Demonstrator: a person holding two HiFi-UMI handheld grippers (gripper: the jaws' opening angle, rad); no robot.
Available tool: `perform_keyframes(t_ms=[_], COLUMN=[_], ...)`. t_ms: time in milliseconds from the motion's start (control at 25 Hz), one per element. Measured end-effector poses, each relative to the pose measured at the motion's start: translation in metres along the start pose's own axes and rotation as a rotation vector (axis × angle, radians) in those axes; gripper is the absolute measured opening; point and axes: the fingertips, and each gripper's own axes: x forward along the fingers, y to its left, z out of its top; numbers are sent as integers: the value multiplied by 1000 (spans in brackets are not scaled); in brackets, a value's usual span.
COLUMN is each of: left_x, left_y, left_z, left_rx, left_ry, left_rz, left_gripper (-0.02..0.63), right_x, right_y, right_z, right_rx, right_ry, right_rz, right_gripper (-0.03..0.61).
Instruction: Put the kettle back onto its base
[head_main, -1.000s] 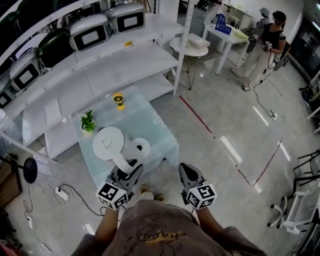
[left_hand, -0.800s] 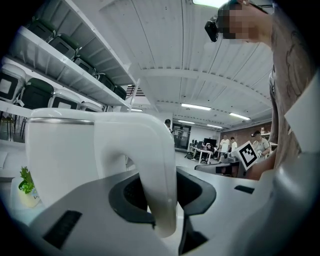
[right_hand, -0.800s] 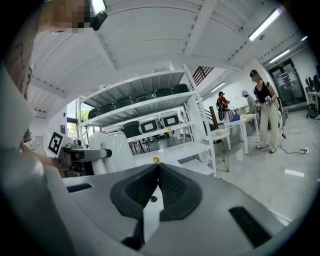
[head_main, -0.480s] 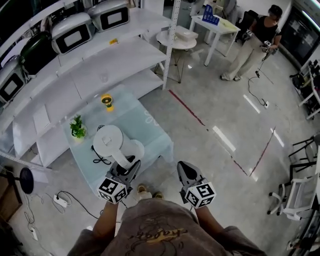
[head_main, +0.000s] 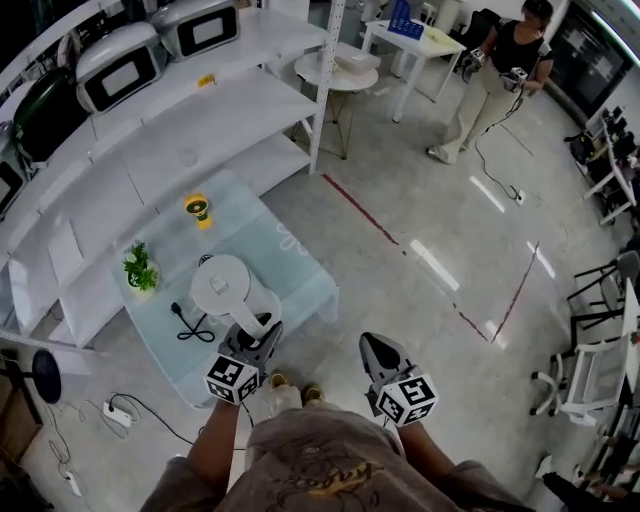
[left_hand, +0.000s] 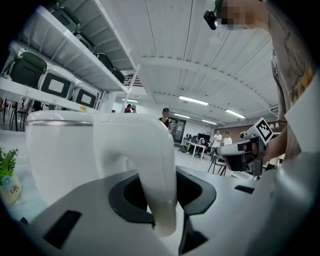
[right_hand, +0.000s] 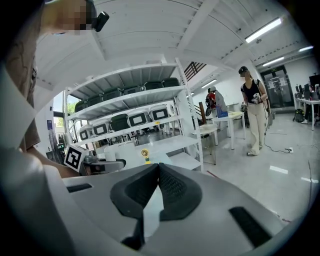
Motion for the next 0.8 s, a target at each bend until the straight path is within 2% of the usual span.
perform_keyframes(t_ms=[560, 800], left_x=[27, 33], left_y=[30, 27], left_z=[-28, -35], left_rx=[6, 24], left_ry=[24, 33], left_rz=[-6, -24], left_gripper=[126, 126], right_x=[7, 8], right_y=[-8, -8], right_z=[-14, -15], right_rx=[-8, -18], right_ry=[65, 83], right_rz=[-54, -58], right_gripper=[0, 0])
